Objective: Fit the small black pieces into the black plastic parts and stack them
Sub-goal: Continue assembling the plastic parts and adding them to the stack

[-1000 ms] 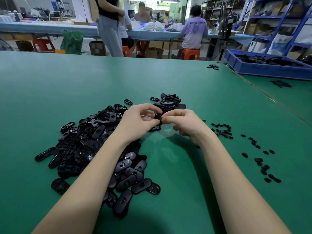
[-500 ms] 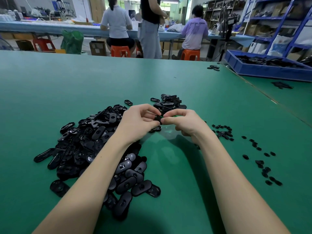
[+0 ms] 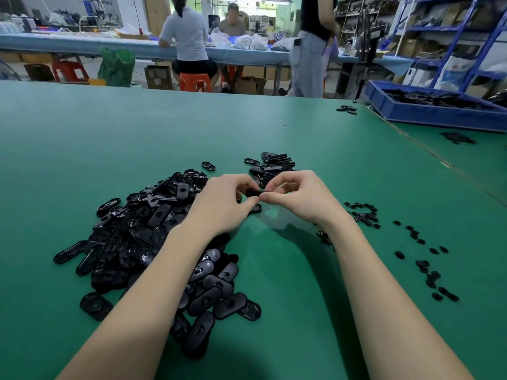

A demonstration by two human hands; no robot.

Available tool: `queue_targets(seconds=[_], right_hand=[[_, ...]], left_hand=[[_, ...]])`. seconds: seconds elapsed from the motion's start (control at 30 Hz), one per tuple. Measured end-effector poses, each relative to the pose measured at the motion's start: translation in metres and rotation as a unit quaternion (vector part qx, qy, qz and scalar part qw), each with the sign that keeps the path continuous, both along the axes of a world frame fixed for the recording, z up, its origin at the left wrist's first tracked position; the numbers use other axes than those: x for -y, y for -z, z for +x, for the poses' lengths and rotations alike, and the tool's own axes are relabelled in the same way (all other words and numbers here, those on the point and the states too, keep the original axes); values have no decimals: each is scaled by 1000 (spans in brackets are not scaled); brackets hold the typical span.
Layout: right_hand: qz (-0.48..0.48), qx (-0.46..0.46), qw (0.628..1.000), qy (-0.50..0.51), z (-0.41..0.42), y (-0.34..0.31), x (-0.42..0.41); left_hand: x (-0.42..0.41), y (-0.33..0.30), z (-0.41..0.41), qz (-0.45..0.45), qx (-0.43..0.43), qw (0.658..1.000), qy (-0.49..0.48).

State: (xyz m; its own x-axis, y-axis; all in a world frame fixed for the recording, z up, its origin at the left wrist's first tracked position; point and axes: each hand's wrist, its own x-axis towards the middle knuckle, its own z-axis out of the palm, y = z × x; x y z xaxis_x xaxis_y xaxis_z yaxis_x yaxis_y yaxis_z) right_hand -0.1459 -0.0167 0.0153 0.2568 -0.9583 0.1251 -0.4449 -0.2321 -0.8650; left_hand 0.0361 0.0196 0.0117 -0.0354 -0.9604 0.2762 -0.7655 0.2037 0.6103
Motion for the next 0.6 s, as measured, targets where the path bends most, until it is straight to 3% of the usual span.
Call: queue_targets(seconds=[0.13, 0.27, 0.6], right_hand=[[-53, -108, 992, 24, 4, -1, -1], [-63, -155, 985, 43, 7, -2, -4], [-59, -115, 990, 52, 6, 9, -5]], left_hand=[[-3, 1, -1, -2, 62, 998, -12], [-3, 3, -2, -13, 88, 996, -24], [-1, 4, -2, -29, 117, 992, -30]])
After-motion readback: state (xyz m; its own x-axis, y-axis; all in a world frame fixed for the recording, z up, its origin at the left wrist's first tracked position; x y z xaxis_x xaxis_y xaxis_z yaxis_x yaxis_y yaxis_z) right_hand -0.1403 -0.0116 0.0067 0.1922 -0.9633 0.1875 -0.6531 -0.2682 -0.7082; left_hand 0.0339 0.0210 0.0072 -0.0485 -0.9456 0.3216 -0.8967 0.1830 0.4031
